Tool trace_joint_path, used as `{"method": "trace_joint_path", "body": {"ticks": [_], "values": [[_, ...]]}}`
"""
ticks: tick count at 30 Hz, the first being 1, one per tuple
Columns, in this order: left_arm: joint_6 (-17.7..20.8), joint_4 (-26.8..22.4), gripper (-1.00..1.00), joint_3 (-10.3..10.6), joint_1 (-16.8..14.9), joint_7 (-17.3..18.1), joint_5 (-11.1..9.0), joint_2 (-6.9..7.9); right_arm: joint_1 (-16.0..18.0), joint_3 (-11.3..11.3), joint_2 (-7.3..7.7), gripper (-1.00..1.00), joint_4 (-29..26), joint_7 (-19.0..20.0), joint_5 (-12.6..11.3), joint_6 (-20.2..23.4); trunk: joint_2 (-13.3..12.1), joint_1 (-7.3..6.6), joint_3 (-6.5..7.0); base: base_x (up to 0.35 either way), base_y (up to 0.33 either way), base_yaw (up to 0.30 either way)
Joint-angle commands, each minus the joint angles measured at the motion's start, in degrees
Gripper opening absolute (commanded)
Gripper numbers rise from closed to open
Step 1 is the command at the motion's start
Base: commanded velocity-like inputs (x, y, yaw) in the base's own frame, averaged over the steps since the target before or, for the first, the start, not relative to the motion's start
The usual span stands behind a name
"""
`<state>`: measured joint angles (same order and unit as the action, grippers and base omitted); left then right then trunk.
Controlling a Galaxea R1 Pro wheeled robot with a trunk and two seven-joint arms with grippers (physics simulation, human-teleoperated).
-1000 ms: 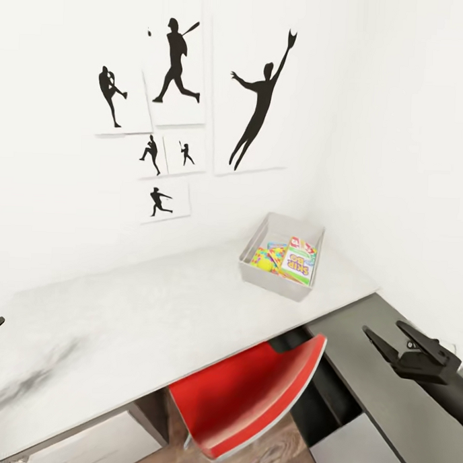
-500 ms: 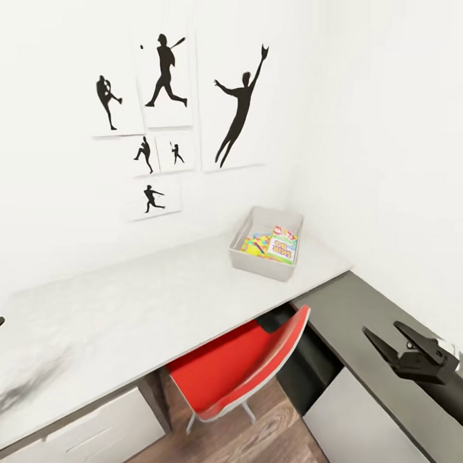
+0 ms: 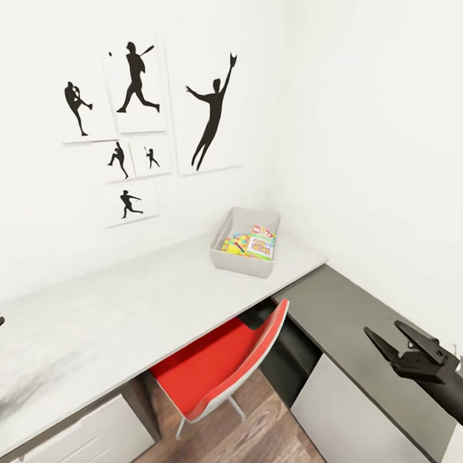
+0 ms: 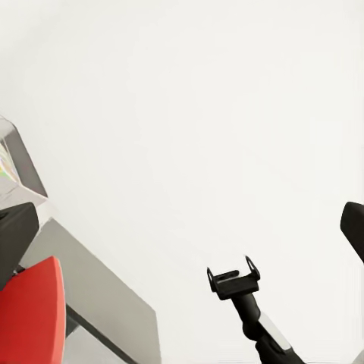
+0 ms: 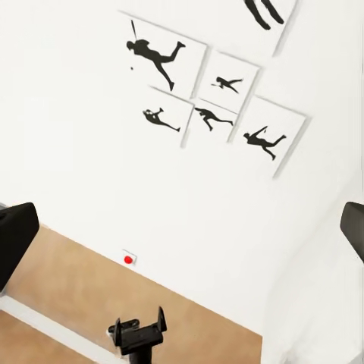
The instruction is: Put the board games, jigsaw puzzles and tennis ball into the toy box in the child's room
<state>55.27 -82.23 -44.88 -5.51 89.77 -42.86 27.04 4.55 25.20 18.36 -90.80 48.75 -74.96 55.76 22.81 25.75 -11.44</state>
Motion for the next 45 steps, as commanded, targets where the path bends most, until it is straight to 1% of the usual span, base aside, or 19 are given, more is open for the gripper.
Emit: {"method": "trace_joint_path", "body": {"ticks": [1, 26, 28, 32, 34, 45], "values": [[0.5, 0.0, 1.0, 0.0, 0.0, 0.2, 0.1, 0.02, 0.1, 0.0, 0.01, 1.0, 0.0, 0.1, 0.1, 0.1, 0.1, 0.04, -0.03, -0.001, 0.0, -0.209], [0.3, 0.1, 1.0, 0.0, 0.0, 0.2, 0.1, 0.01, 0.1, 0.0, 0.01, 1.0, 0.2, 0.1, 0.2, -0.3, 0.1, 0.04, 1.86, 0.0, 0.0, -0.209], [0.3, 0.1, 1.0, 0.0, 0.0, 0.2, 0.1, 0.02, 0.1, 0.0, 0.01, 1.0, 0.3, 0.0, 0.8, -0.3, 0.1, 0.04, 2.01, 0.0, 0.0, -0.209], [0.3, 0.1, 1.0, 0.0, 0.0, 0.2, 0.1, 0.02, 0.1, 0.0, -0.05, 1.0, 0.3, 0.1, 2.9, -0.3, 0.1, 0.04, 2.31, 0.0, 0.0, -0.209], [0.3, 0.1, 1.0, 0.0, 0.0, 0.2, 0.1, 0.02, 0.1, 0.0, -0.07, 1.0, 0.3, 0.2, 3.6, -0.3, 0.1, 0.04, 2.47, 0.0, 0.0, -0.209], [0.3, 0.1, 1.0, 0.0, 0.0, 0.2, 0.1, 0.03, 0.1, 0.0, -0.08, 1.0, 0.3, 0.2, 4.0, -0.3, 0.1, 0.04, 3.3, 0.0, 0.0, -0.209]]}}
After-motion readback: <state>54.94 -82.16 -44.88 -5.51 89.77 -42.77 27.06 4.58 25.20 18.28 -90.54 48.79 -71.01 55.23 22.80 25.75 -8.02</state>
